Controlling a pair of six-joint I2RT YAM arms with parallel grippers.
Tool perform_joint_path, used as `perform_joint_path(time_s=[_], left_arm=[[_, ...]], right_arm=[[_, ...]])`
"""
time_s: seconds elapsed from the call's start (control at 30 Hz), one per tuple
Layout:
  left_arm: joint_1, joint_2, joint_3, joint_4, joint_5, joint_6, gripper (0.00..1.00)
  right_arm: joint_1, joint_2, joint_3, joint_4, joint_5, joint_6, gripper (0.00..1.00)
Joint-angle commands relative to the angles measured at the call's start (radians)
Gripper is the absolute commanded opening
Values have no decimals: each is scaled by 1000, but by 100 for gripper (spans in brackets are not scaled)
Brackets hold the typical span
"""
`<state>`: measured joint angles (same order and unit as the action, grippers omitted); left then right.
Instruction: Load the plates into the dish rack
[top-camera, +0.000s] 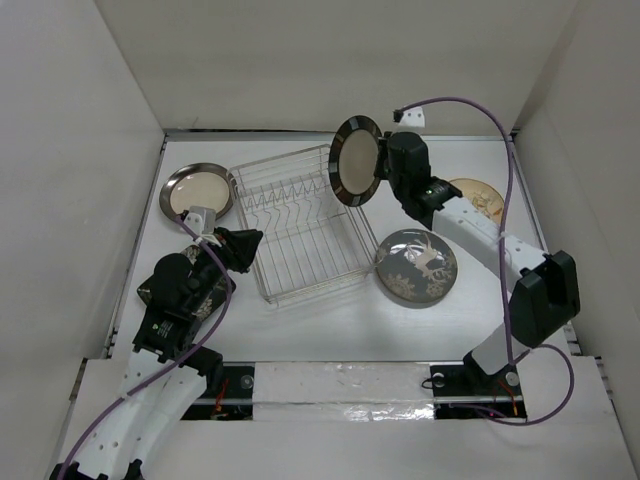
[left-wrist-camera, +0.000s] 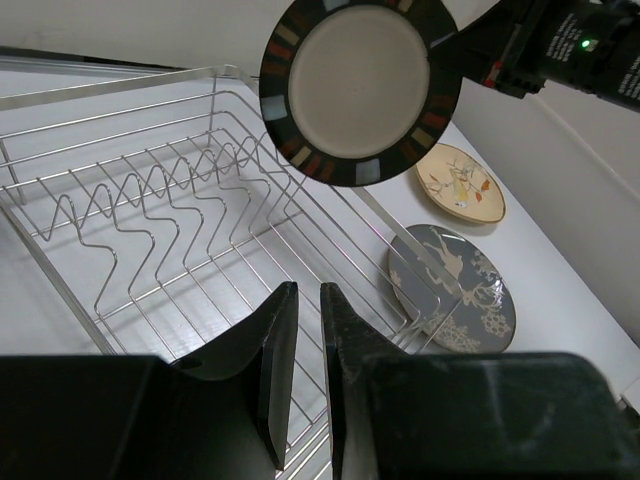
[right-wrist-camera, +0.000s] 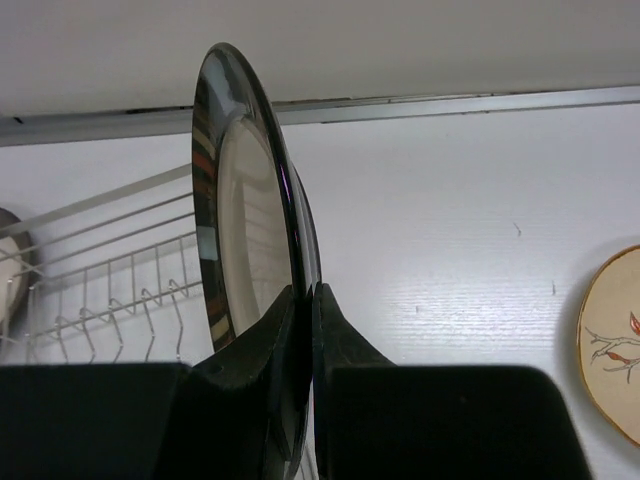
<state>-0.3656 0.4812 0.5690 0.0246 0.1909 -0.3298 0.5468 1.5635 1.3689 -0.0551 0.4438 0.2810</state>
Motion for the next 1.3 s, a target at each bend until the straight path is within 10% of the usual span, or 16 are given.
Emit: perform_joint_path(time_s=[0.0,0.93,1.13,1.27], left_arm=[[-6,-15,32,34,2,6,13],[-6,-24,29,35,2,0,13],[-6,-23,29,35,4,1,13],[-6,-16,28,34,16,0,13]], right_arm=[[47,1,113,141,125,-52,0],[252,331,260,100,388,-247,0],[243,282,233,87,353,-177,51],[203,202,202,77,268,-112,65]])
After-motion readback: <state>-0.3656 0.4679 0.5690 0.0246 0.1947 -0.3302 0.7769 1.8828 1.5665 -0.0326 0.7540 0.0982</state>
